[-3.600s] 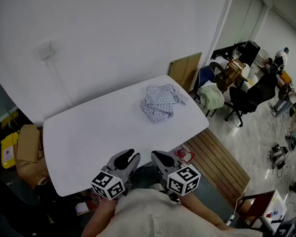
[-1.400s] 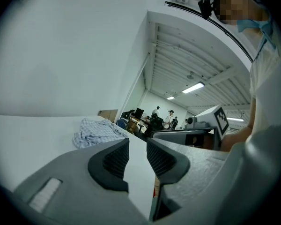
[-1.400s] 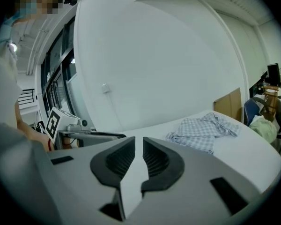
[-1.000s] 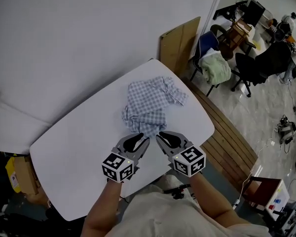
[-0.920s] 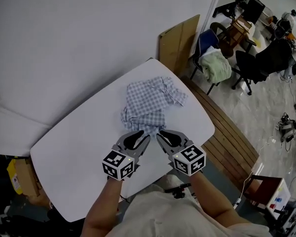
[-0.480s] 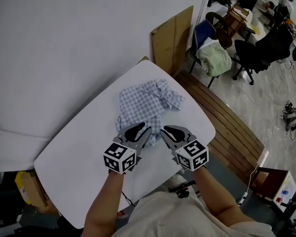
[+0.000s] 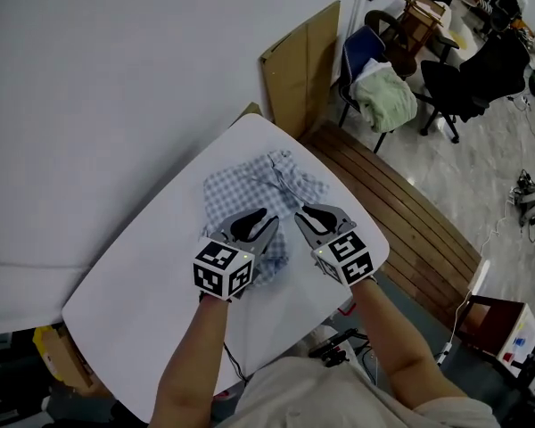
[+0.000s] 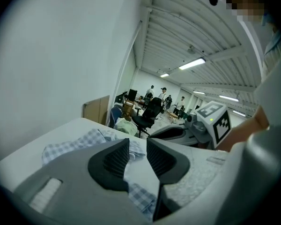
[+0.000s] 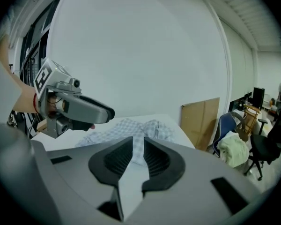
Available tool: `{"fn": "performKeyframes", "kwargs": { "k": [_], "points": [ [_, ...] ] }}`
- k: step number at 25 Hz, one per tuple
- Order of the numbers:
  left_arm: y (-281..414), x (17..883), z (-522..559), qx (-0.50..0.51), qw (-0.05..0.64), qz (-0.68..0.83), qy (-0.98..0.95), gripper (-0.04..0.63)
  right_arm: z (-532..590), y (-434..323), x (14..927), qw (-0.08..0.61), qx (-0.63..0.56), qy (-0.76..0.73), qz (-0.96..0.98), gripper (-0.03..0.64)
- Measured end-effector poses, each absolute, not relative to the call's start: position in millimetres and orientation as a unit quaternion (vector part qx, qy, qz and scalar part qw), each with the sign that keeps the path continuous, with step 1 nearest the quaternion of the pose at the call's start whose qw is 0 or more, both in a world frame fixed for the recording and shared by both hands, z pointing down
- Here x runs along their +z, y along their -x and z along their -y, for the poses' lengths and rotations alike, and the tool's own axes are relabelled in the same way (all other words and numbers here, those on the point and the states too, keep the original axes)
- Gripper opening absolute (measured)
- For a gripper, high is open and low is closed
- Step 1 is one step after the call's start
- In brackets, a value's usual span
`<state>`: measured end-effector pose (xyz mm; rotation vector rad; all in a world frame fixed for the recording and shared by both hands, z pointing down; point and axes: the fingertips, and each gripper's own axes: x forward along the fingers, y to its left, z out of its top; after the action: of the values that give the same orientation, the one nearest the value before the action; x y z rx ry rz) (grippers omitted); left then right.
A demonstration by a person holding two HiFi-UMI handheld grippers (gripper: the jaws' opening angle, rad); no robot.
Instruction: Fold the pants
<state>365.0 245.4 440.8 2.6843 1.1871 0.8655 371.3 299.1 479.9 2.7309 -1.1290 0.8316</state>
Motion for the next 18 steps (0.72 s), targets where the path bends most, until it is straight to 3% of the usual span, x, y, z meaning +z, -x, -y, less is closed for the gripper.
{"fn": "performKeyframes", "kwargs": {
  "k": [9, 18],
  "points": [
    [-371, 471, -241, 0.31, 0.04, -0.367, -0.876, 0.12, -289, -465, 511, 0.121, 0.306, -0.872, 0.363, 0.095],
    [-376, 489, -212, 0.319, 0.072, -0.318, -0.89, 0.12, -267, -495, 553, 0.218, 0.349, -0.838, 0.359, 0.129]
  ]
}}
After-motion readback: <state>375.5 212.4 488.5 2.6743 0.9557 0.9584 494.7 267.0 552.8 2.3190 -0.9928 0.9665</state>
